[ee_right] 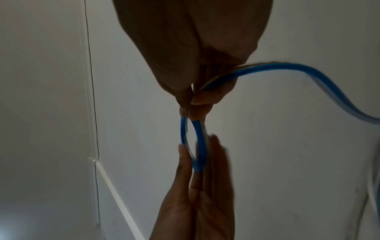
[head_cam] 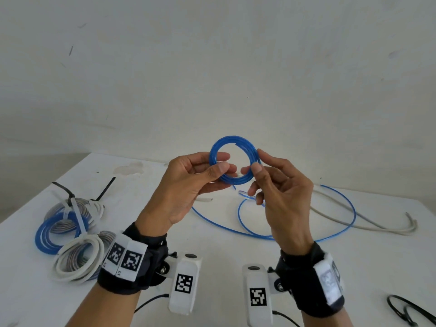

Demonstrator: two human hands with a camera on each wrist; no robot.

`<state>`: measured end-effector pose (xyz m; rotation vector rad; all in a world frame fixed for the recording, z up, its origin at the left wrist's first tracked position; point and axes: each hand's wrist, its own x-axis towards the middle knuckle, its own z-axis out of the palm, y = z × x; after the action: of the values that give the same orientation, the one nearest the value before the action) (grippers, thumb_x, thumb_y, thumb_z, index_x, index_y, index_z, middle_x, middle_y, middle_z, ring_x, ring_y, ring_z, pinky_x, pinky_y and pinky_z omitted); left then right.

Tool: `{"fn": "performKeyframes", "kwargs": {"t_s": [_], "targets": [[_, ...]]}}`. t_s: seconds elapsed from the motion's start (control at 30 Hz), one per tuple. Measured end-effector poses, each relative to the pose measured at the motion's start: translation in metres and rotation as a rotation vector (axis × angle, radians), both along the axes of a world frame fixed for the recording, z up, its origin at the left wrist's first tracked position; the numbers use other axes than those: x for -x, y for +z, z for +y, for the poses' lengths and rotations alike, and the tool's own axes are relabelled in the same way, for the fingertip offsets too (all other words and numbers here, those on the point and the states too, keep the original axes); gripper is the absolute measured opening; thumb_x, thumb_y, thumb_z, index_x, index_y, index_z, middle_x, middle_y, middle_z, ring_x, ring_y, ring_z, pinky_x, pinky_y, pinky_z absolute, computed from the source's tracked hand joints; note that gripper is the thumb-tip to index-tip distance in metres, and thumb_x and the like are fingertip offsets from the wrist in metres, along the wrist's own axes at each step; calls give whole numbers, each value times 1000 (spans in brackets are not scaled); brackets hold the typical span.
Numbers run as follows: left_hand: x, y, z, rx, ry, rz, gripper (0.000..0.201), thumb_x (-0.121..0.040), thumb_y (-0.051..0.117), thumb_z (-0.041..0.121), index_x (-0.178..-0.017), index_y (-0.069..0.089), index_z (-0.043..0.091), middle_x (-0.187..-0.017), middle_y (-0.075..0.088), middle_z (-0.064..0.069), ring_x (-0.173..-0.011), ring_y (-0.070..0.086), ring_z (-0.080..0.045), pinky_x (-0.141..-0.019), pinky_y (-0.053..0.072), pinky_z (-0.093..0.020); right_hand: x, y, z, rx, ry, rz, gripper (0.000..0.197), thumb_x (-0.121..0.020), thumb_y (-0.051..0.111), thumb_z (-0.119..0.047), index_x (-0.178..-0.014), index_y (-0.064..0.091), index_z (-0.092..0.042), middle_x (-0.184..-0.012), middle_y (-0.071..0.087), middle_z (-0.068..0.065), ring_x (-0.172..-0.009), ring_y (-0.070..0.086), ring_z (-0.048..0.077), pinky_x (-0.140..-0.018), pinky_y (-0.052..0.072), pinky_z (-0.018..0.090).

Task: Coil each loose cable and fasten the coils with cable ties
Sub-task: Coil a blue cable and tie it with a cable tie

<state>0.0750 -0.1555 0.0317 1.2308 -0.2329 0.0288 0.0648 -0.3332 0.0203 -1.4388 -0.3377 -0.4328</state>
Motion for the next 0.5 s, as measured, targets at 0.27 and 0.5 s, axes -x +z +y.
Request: {"fn": "performKeyframes", "kwargs": {"t_s": [0.27, 0.5], "targets": [[0, -4, 21, -655, -161, -76, 18, -85, 78, 12, -104, 79, 11, -82, 78, -10, -80, 76, -23, -80, 60, -29, -3, 2, -28, 508, 268, 128, 20, -94, 69, -11, -106, 78, -24, -79, 76, 6, -59, 53, 10, -57, 43, 23], [0, 1, 31, -568, -54, -95, 19, -77, 82, 13, -95, 78, 10, -80, 78, -9, -75, 76, -21, -72, 60, -28, -3, 5, -32, 619, 132, 59, 25, -94, 71, -23, -109, 78, -43, -93, 78, -6, -76, 65, 30, -73, 56, 52]]}}
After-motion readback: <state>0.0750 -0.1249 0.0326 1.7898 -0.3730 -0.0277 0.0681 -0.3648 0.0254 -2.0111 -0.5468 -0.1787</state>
